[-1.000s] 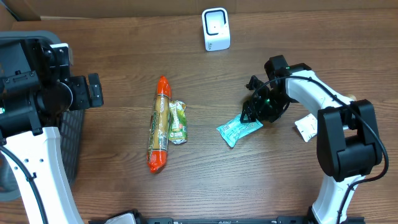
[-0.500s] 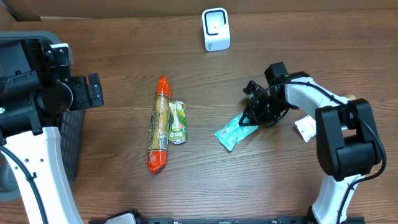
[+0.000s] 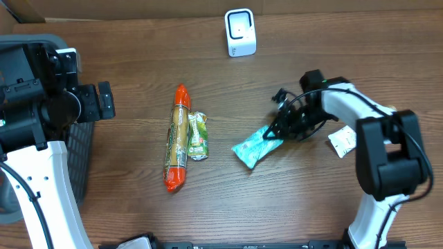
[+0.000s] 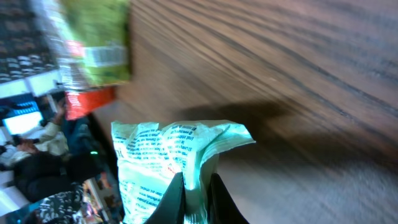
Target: Scan the item barcode
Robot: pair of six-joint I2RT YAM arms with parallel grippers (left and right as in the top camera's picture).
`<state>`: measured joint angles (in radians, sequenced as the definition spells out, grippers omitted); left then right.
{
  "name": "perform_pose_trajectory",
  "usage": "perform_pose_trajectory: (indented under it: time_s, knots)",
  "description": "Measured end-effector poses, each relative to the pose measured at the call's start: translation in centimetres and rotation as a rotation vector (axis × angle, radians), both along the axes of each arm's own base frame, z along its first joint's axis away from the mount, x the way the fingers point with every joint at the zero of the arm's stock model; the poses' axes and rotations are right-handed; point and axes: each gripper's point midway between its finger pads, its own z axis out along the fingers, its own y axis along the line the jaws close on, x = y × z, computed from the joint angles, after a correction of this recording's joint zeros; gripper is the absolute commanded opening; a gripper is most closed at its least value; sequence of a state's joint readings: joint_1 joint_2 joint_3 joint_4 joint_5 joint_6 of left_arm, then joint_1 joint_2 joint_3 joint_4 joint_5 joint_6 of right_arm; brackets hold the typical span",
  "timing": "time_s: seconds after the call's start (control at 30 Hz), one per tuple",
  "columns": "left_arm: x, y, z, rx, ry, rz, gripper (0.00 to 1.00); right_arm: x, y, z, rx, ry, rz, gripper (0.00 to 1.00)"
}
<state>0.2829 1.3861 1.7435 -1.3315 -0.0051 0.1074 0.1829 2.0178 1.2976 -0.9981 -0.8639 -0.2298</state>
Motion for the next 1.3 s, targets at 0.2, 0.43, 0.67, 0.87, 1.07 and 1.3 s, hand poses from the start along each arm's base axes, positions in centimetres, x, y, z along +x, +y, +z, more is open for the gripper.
perform_pose_trajectory:
  time_s: [0.2,0.43,0.67,0.87,1.07,1.3]
  knots:
    - [0.0,0.0,0.0,0.0,0.0,0.0,1.0,2.5,-1.8,9.5,0.08,-0.263,-0.067,0.04]
    - [0.0,0.0,0.0,0.0,0.0,0.0,0.99,1.5,-3.4,16.3,0.114,-0.42,-0.112,0.04]
    - [0.0,0.0,0.0,0.0,0.0,0.0,0.99,0.9,-3.4,16.5,0.112,-0.405,-0.112,0.04]
    - [0.0,0.0,0.0,0.0,0.0,0.0,0.99,0.0,-3.5,18.2,0.117,-0.434,-0.121,0.04]
    - [0.0,0.0,0.0,0.0,0.0,0.0,0.99,-1.5,-3.6,20.3,0.117,-0.479,-0.124,0.04]
    - [0.0,0.0,0.0,0.0,0.0,0.0,1.0,-2.7,-4.0,22.6,0.103,-0.583,-0.125,0.04]
